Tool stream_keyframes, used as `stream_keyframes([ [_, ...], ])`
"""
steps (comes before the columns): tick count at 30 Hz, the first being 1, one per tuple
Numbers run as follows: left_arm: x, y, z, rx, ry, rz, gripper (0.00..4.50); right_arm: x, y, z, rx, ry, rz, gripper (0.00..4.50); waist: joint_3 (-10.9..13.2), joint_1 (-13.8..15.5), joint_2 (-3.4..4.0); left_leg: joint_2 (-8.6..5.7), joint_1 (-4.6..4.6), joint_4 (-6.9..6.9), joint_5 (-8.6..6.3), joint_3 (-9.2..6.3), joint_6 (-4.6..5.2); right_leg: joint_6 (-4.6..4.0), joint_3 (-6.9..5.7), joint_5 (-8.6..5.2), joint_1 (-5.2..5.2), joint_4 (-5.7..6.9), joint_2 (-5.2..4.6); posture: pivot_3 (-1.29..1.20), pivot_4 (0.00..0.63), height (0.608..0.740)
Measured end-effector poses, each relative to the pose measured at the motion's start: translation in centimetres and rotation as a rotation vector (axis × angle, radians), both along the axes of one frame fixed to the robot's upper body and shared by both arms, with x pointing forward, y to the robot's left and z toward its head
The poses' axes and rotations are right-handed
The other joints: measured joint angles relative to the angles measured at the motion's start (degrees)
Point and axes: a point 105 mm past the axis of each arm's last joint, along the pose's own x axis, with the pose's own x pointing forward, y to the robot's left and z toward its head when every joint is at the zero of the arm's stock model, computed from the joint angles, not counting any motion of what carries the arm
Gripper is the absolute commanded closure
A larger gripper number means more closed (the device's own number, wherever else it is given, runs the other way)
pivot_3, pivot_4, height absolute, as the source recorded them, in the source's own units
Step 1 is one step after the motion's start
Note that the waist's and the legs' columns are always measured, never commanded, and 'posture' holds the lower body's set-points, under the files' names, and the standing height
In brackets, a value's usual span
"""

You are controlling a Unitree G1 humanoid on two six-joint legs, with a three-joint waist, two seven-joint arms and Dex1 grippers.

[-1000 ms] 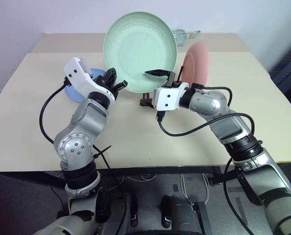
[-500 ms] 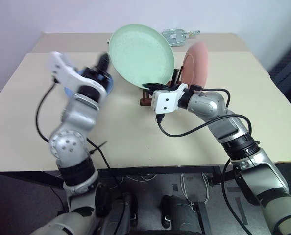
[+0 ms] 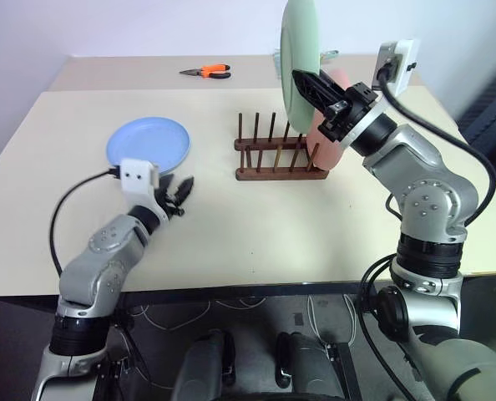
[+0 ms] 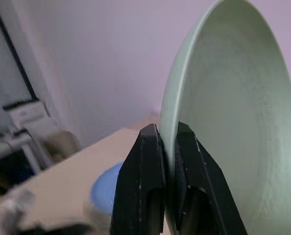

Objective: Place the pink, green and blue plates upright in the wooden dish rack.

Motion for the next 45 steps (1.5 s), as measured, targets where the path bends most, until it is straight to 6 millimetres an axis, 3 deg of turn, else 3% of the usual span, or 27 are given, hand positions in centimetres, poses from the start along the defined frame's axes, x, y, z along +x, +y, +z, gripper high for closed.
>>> stream_keyframes([
  [7,-0.5,-1.4,-0.9,-0.010,0.015,-0.063,2.04,1.2,0.2,0.3,0.091,0.116,0.033,4.50,0.0,-0.2,0.04,0.00,0.00,0.00,0.04,0.09,0.13,0.00,0.02,0.01,-0.03,0.08,0.01,0.00,0.150,0.740],
  [17,-1.3,-2.1,-0.6,-0.023,0.000,-0.090,2.04,4.8,-0.4,-1.8,0.112,0.266,-0.012,4.50,0.0,-0.2,0.05,-0.01,-0.01,0.02,0.02,0.11,0.18,0.01,0.02,0.01,-0.04,0.08,0.00,0.00,0.150,0.740],
  [20,-1.3,-2.1,-0.6,-0.023,0.004,-0.092,2.00,5.6,-0.3,-2.5,0.099,0.288,-0.017,3.53,0.0,-0.2,0.05,-0.01,-0.02,0.02,0.02,0.12,0.18,0.01,0.02,0.01,-0.04,0.08,-0.01,0.00,0.150,0.740],
  [23,-1.4,-2.3,-0.5,-0.035,0.004,-0.093,1.16,6.1,0.1,-2.2,0.061,0.256,-0.027,2.00,0.0,-0.1,0.05,-0.01,-0.02,0.02,0.02,0.12,0.19,0.01,0.02,0.01,-0.04,0.08,0.00,0.00,0.150,0.740],
  [25,-1.4,-2.4,-0.5,-0.042,0.005,-0.094,0.21,6.2,0.4,-1.9,0.010,0.197,-0.040,1.02,0.0,-0.1,0.05,-0.01,-0.02,0.02,0.01,0.12,0.19,0.01,0.02,0.01,-0.04,0.08,0.00,0.00,0.150,0.740],
  [27,-1.3,-2.3,-0.4,-0.073,0.002,-0.076,0.09,6.2,0.6,-1.7,-0.131,0.071,-0.094,1.00,0.0,-0.1,0.07,-0.03,-0.04,0.02,0.01,0.13,0.20,0.02,0.02,0.01,-0.06,0.06,-0.02,0.00,0.150,0.740],
  [31,0.3,-0.5,0.9,-0.203,-0.019,0.099,0.09,4.6,1.5,-0.1,-0.391,-0.266,-0.164,1.00,0.0,0.0,0.05,-0.01,-0.05,0.06,0.01,0.12,0.20,0.04,0.02,0.01,-0.06,0.08,-0.02,0.00,0.150,0.740],
  [35,2.1,2.1,2.5,-0.311,-0.035,0.294,0.09,3.7,1.3,1.0,-0.509,-0.438,-0.236,1.00,0.0,0.0,0.03,-0.01,-0.01,0.10,0.01,0.10,0.20,0.04,0.00,0.01,0.01,0.09,-0.02,0.00,0.150,0.740],
  [38,3.2,5.1,2.7,-0.375,-0.010,0.456,0.09,3.7,0.7,0.5,-0.516,-0.423,-0.252,1.00,0.0,0.0,0.01,-0.01,-0.01,0.11,0.02,0.08,0.21,0.04,-0.01,0.01,0.04,0.08,-0.02,0.00,0.150,0.740],
  [44,4.1,7.6,1.6,-0.411,0.054,0.584,0.09,3.6,0.4,-0.6,-0.524,-0.405,-0.234,1.00,0.0,0.1,0.01,-0.01,-0.02,0.12,0.02,0.09,0.20,0.05,-0.04,0.01,0.06,0.00,0.01,0.00,0.150,0.740],
  [45,4.2,8.3,1.3,-0.425,0.068,0.621,0.03,3.2,0.6,-0.4,-0.523,-0.422,-0.225,0.74,0.0,0.0,0.01,-0.01,-0.02,0.12,0.02,0.08,0.20,0.05,-0.04,0.01,0.05,0.00,0.01,0.00,0.150,0.740],
])
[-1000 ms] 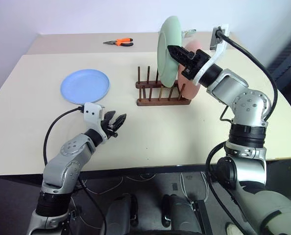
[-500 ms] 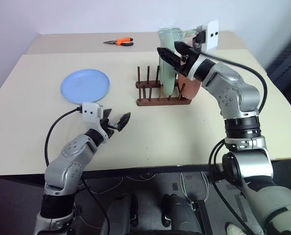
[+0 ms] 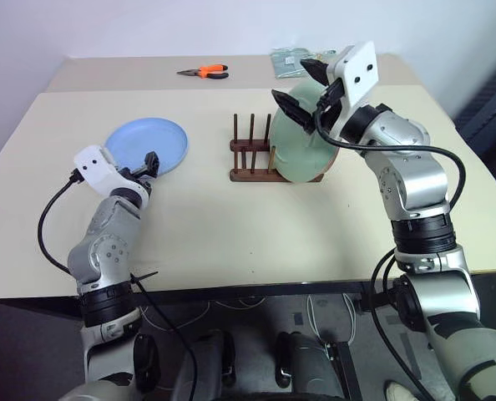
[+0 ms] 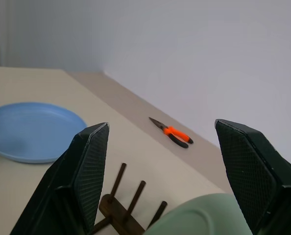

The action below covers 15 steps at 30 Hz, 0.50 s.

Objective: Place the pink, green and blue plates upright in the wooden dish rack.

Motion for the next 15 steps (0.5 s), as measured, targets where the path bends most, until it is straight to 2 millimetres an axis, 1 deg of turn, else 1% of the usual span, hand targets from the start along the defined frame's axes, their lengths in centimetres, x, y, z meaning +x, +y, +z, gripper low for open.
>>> stream_keyframes([
  [2,0.3,1.3,-0.5,-0.038,0.034,0.063,0.00,-0.9,0.3,0.7,0.000,-0.036,0.031,0.10,0.0,0.0,0.00,0.01,0.00,0.00,0.00,-0.02,0.00,0.00,0.00,0.00,0.00,0.00,0.01,0.00,0.150,0.740],
  [3,0.3,1.9,-0.7,-0.045,0.045,0.084,0.00,-1.4,0.5,0.9,-0.002,-0.053,0.050,0.04,0.0,0.0,0.00,0.00,0.01,0.00,0.00,-0.01,0.00,0.00,0.00,0.00,0.00,0.00,0.00,0.00,0.150,0.740],
  [6,0.8,2.6,-0.9,-0.058,0.067,0.103,0.00,-2.4,1.1,1.1,-0.018,-0.078,0.087,0.04,0.0,0.0,-0.01,0.00,0.01,0.00,0.00,-0.01,-0.01,0.00,-0.02,0.00,0.01,0.00,0.00,0.00,0.150,0.740],
  [10,1.8,2.4,-0.8,-0.083,0.081,0.082,0.00,-3.1,1.6,0.2,-0.044,-0.075,0.116,0.04,0.0,0.2,-0.04,-0.03,0.01,0.02,0.00,-0.03,0.00,0.01,-0.05,0.00,0.05,-0.02,-0.02,0.00,0.150,0.740],
  [12,2.1,2.1,-0.8,-0.094,0.085,0.070,0.00,-3.1,1.5,-0.2,-0.052,-0.066,0.110,0.04,0.0,0.1,-0.05,-0.02,0.01,0.02,0.00,-0.04,-0.01,0.01,-0.06,0.00,0.06,-0.02,-0.01,0.00,0.150,0.740],
  [15,2.4,1.9,-1.4,-0.104,0.104,0.055,0.00,-2.9,0.7,-1.0,-0.080,-0.046,0.085,0.04,0.0,0.0,-0.05,-0.02,0.01,0.02,0.00,-0.04,-0.01,0.01,-0.06,0.00,0.05,-0.02,0.00,0.00,0.150,0.740],
])
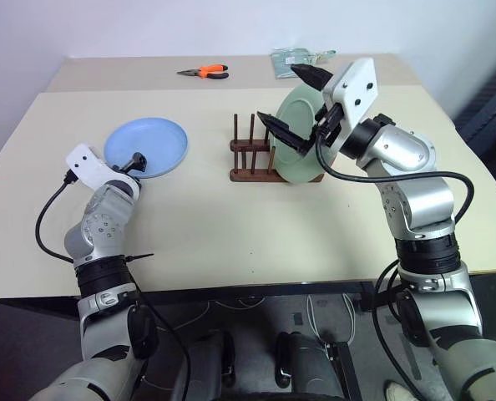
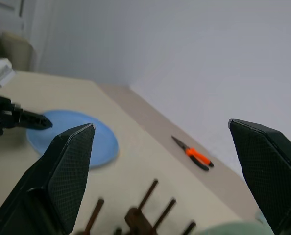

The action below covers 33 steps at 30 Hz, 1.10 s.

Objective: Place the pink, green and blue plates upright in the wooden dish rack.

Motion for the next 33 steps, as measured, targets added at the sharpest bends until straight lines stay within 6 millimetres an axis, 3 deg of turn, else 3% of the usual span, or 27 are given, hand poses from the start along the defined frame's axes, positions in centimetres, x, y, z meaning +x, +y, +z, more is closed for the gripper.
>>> stream_keyframes([
  [6,0.4,-0.2,-0.1,-0.008,0.002,-0.021,0.00,-1.9,-3.3,-1.1,-0.026,0.142,0.065,0.04,0.0,0.4,-0.03,-0.01,0.00,0.00,-0.01,-0.03,0.01,0.01,-0.04,0.00,0.06,-0.08,-0.03,0.00,0.150,0.740],
  [8,0.5,-0.5,0.0,-0.005,-0.002,-0.038,0.00,-3.2,-5.7,-1.6,-0.079,0.225,0.073,0.04,0.0,1.0,-0.04,0.00,0.00,0.01,-0.02,-0.04,0.04,0.01,-0.05,0.00,0.07,-0.10,-0.04,0.00,0.150,0.740],
  [9,0.5,-0.4,-0.1,-0.006,0.000,-0.037,0.00,-3.7,-6.8,-1.5,-0.095,0.255,0.068,0.27,0.0,1.2,-0.04,0.00,0.00,0.02,-0.03,-0.04,0.04,0.01,-0.04,0.00,0.06,-0.09,-0.06,0.00,0.150,0.740],
  [11,0.5,-0.5,0.0,-0.003,0.000,-0.043,0.00,-4.5,-8.5,-1.8,-0.132,0.320,0.042,0.90,0.0,1.3,-0.04,0.01,0.02,0.02,-0.03,-0.04,0.04,0.00,-0.02,0.00,0.07,-0.09,-0.10,0.00,0.150,0.740],
  [14,0.5,-0.7,-0.1,-0.003,0.000,-0.052,0.00,-5.2,-9.8,-3.3,-0.227,0.401,-0.004,2.32,0.0,1.4,-0.08,0.05,0.03,0.03,-0.04,-0.04,0.05,0.00,-0.01,0.01,0.07,-0.09,-0.12,0.00,0.150,0.740],
  [18,0.6,-0.9,-0.2,-0.004,0.003,-0.068,0.00,-4.6,-9.6,-6.3,-0.344,0.455,-0.058,4.38,0.0,1.3,-0.09,0.05,0.04,0.04,-0.04,-0.02,0.04,-0.01,0.04,0.01,0.04,-0.05,-0.13,0.00,0.150,0.740],
  [24,0.7,-1.3,-0.3,-0.002,0.006,-0.082,0.00,-2.7,-8.8,-9.1,-0.465,0.429,-0.121,4.45,0.1,1.5,-0.13,0.02,0.01,0.08,-0.03,-0.01,0.04,0.00,0.01,0.00,0.05,-0.06,-0.08,0.00,0.150,0.740],
  [33,0.6,-1.5,0.1,0.007,-0.006,-0.089,0.00,-0.6,-7.2,-8.8,-0.500,0.322,-0.116,4.45,0.1,1.4,-0.15,0.02,0.02,0.09,-0.02,-0.02,0.03,0.01,-0.04,0.00,0.09,-0.07,-0.04,0.00,0.150,0.740],
])
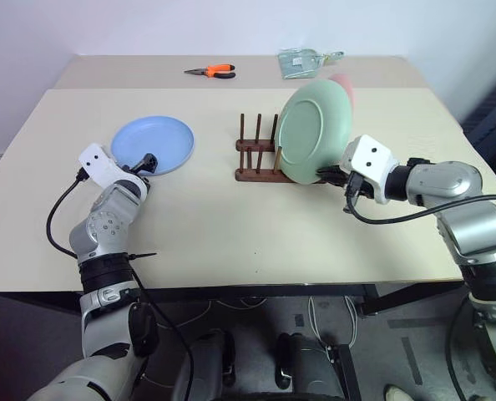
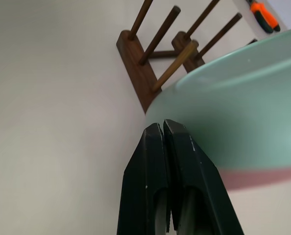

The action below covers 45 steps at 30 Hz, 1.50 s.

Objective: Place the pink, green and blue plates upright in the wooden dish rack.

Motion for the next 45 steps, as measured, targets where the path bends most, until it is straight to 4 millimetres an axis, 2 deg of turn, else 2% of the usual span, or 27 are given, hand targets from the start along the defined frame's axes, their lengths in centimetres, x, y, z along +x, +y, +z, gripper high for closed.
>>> stream_keyframes([
  [5,-0.3,-0.1,-0.4,0.000,0.007,0.000,0.00,-0.2,0.2,-0.1,-0.014,0.011,0.034,4.45,0.0,0.0,0.00,0.00,0.00,0.00,0.00,0.00,0.00,0.00,-0.01,0.00,0.02,-0.01,0.01,0.00,0.150,0.740],
  [10,-0.3,-0.3,-0.7,-0.002,0.019,-0.012,0.00,-1.2,0.1,0.3,-0.011,0.023,0.067,4.45,0.0,0.0,0.00,-0.01,0.01,0.01,0.00,-0.02,0.00,0.00,-0.02,0.00,0.03,-0.01,0.00,0.00,0.150,0.740],
  [13,0.3,-0.6,-0.6,-0.022,0.029,-0.021,0.00,-1.6,0.2,0.5,-0.005,0.016,0.069,4.45,0.0,0.1,-0.01,0.00,0.03,0.01,0.01,-0.04,-0.01,0.00,-0.04,0.00,0.04,0.01,0.00,0.00,0.150,0.740],
  [16,1.4,-0.7,-0.2,-0.117,0.034,-0.009,0.00,-1.9,0.5,0.3,0.002,0.023,0.078,4.45,0.0,0.1,-0.02,-0.02,0.01,0.03,0.00,-0.04,0.00,0.01,-0.04,0.00,0.05,0.00,-0.03,0.00,0.150,0.740],
  [17,1.8,-0.6,0.0,-0.166,0.035,0.006,0.53,-2.0,0.7,0.3,0.008,0.023,0.082,4.50,0.0,0.1,-0.02,-0.02,0.02,0.02,0.00,-0.05,0.00,0.01,-0.04,0.00,0.05,0.01,-0.03,0.00,0.150,0.740],
  [18,2.1,-0.4,0.0,-0.215,0.040,0.025,0.82,-2.1,0.8,0.4,0.010,0.021,0.086,4.50,0.0,0.1,-0.02,-0.02,0.02,0.02,0.01,-0.05,0.00,0.01,-0.04,0.00,0.05,0.01,-0.02,0.00,0.150,0.740],
  [20,2.5,0.0,-0.2,-0.294,0.043,0.060,1.82,-2.2,0.9,0.4,0.011,0.019,0.089,4.50,0.0,0.0,-0.02,-0.02,0.02,0.02,0.01,-0.05,0.00,0.01,-0.04,0.00,0.05,0.00,-0.02,0.00,0.150,0.740],
  [25,2.6,0.9,-1.2,-0.368,0.047,0.124,4.37,-2.3,1.4,0.6,0.027,0.005,0.097,4.50,0.0,0.0,-0.05,-0.02,0.02,0.02,0.01,-0.05,0.00,0.01,-0.05,0.00,0.05,0.01,0.00,0.00,0.150,0.740],
  [26,2.6,1.0,-1.0,-0.360,0.035,0.119,4.48,-2.3,1.6,0.7,0.039,0.004,0.097,4.24,0.0,0.0,-0.08,-0.02,0.02,0.02,0.01,-0.05,0.00,0.01,-0.05,0.00,0.05,0.00,0.00,0.00,0.150,0.740],
  [28,2.3,0.9,-0.4,-0.295,0.004,0.094,4.50,-2.1,2.2,1.1,0.070,-0.009,0.100,3.67,0.0,-0.1,-0.09,-0.02,0.02,0.02,0.01,-0.03,0.00,0.01,-0.04,0.00,0.05,-0.01,0.00,0.00,0.150,0.740],
  [30,1.6,0.4,0.4,-0.218,-0.048,0.039,4.50,-1.9,3.4,1.9,0.102,-0.042,0.121,2.72,0.1,-0.2,-0.12,-0.01,0.02,0.01,0.01,-0.04,-0.02,0.01,-0.03,0.00,0.04,0.00,0.03,0.00,0.150,0.740],
  [33,-0.1,-1.6,3.3,-0.090,-0.154,-0.078,4.50,-1.6,7.1,3.3,0.112,-0.150,0.194,1.24,0.1,-0.7,-0.14,0.01,0.02,0.00,0.05,-0.06,-0.08,0.00,-0.01,0.00,0.01,0.04,0.02,0.00,0.150,0.740],
  [37,-2.8,-5.3,7.4,0.008,-0.272,-0.201,4.50,-1.3,11.4,3.2,0.058,-0.287,0.298,1.24,0.1,-0.6,-0.15,-0.03,0.03,0.01,0.05,-0.10,-0.09,0.00,-0.01,0.00,0.05,0.03,0.01,0.00,0.150,0.740],
  [41,-4.7,-6.7,8.5,-0.024,-0.287,-0.211,4.50,-0.6,13.9,1.9,-0.035,-0.389,0.366,1.24,0.1,-0.7,-0.15,-0.02,0.04,0.01,0.07,-0.13,-0.11,0.00,-0.01,0.00,0.05,0.05,0.04,0.00,0.150,0.740],
  [45,-6.5,-7.6,9.5,-0.045,-0.316,-0.241,4.50,1.2,14.7,1.7,-0.112,-0.517,0.356,1.24,0.1,-0.9,-0.15,-0.02,0.04,0.02,0.07,-0.15,-0.11,0.00,-0.01,0.00,0.07,0.05,0.04,0.00,0.150,0.740],
])
